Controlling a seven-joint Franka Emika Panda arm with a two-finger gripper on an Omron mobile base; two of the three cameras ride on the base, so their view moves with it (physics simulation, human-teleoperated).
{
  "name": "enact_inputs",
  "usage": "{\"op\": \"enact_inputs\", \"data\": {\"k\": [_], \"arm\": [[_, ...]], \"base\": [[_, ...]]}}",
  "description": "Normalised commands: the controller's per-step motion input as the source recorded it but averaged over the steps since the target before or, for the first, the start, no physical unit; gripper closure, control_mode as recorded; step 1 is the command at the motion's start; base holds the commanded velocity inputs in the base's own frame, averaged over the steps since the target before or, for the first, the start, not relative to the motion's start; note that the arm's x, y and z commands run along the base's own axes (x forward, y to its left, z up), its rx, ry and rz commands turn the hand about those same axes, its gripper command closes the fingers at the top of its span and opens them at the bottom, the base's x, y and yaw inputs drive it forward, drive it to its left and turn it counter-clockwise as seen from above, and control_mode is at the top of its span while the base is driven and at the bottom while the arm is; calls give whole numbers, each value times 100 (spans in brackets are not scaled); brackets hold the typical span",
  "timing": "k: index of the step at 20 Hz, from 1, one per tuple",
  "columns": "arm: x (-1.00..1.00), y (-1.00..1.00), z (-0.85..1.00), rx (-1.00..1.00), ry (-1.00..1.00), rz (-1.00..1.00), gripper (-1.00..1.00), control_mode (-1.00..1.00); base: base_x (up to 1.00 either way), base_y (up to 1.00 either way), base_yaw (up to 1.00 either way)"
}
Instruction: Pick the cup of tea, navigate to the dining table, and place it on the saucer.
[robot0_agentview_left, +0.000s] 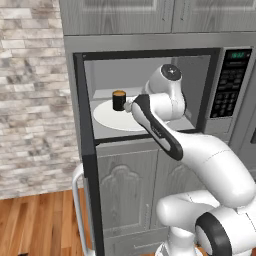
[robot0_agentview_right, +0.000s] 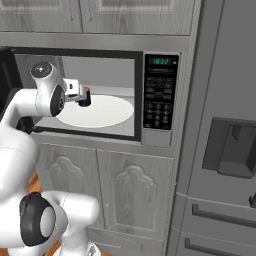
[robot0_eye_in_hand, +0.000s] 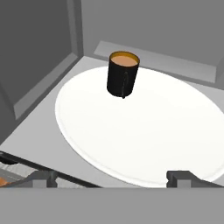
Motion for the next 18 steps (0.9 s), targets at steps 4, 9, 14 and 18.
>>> {"op": "enact_inputs", "data": {"k": [4, 9, 14, 18], "arm": [[39, 8, -29, 0, 0, 0, -100, -100], [52, 1, -27, 0, -1, -2, -100, -100], [53, 0, -9, 1, -2, -1, -100, -100], [29, 2, 0, 5, 0, 0, -100, -100]], "base": [[0, 0, 0], [0, 0, 0], [0, 0, 0], [0, 0, 0]]}}
